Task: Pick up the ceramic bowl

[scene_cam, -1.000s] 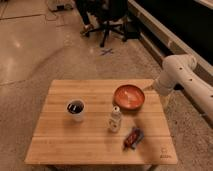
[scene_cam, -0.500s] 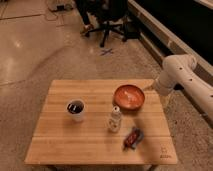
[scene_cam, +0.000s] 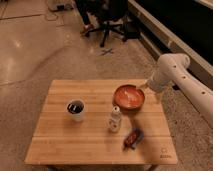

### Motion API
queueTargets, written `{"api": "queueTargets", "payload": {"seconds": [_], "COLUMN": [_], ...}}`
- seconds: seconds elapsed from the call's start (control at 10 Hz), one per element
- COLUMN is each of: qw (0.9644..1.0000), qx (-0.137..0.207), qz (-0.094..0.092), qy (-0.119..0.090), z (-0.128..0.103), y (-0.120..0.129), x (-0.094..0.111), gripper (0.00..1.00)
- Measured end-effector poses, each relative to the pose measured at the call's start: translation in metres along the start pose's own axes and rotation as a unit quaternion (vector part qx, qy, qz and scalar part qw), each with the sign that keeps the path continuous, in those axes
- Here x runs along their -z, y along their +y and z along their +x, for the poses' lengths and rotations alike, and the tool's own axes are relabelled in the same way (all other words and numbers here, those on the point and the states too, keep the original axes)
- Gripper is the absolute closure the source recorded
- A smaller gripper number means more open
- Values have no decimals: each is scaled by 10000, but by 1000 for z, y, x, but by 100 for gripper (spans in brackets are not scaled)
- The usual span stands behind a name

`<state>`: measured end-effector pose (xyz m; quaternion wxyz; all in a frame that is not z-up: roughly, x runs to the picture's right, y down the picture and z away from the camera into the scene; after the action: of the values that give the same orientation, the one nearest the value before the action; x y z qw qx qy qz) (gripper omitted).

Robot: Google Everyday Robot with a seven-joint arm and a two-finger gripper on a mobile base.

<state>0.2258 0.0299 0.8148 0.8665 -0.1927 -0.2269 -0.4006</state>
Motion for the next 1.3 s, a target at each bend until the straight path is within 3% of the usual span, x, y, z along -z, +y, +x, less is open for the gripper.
{"api": "queueTargets", "payload": {"seconds": [0.3,0.6,0.9,1.3], "qw": [9996,9996,9993,9987], "qx": [221,187,114,156], "qz": [100,-70,-182,-259], "qy": [-105,-198,-291,-401], "z": [-1,-2,-5,-11], "y": [3,25,26,16], "x": [-28,-61,-92,-113], "gripper": [20,20,21,55]}}
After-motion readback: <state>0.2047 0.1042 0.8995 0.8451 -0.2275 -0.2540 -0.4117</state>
